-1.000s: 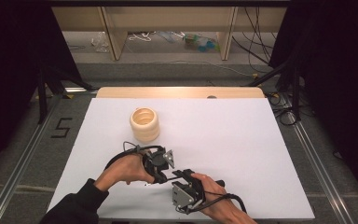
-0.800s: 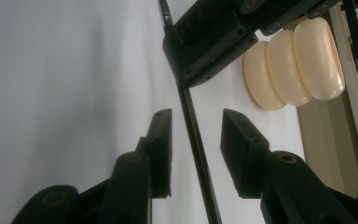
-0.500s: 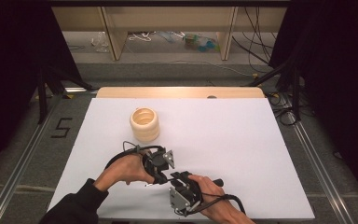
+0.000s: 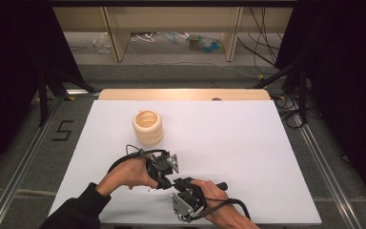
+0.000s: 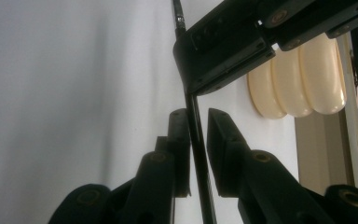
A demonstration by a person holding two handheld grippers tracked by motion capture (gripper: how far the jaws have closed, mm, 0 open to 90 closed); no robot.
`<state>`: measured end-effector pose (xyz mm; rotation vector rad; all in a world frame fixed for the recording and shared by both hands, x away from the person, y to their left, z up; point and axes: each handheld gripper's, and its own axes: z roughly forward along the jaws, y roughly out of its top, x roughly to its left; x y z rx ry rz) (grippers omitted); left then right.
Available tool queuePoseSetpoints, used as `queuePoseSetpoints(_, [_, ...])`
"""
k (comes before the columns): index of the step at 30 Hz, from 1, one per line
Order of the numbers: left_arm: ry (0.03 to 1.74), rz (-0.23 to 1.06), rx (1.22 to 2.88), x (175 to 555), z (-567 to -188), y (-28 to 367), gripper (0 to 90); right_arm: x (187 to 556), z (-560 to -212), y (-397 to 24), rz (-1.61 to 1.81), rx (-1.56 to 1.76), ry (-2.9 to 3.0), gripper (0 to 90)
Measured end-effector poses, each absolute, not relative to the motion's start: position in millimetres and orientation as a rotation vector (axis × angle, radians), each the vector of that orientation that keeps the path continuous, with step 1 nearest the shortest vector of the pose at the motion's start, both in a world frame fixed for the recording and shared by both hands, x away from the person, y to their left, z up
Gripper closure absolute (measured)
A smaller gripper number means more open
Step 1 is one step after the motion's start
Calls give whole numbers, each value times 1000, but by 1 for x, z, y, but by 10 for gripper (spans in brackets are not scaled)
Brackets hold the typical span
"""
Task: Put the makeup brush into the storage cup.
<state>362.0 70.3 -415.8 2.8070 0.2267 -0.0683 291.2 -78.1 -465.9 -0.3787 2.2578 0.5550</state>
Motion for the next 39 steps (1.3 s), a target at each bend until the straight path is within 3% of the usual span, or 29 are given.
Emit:
queuePoseSetpoints(10, [232,-85,2791,363,-415,72,843,288,-469,-79,530,-350,2305,852])
queuePoseSetpoints(12, [244,-72,2777,363,-414,72,805,289,-468,-79,533,-352,2306,853])
queuePoseSetpoints(18, [333,-19,2701,366,-407,84,580,296,-462,-87,553,-358,2288,853])
queuePoseSetpoints(23, [418,82,2510,361,-405,101,396,302,-454,-105,603,-261,2309,853])
queuePoseSetpoints(30, [399,227,2420,358,-404,117,313,312,-443,-125,666,-176,2295,852])
queuePoseSetpoints(35, [414,317,2275,354,-407,123,301,316,-442,-131,695,-116,2299,852])
queuePoseSetpoints(39, [458,337,2204,350,-409,125,254,317,-437,-136,768,-13,2311,852])
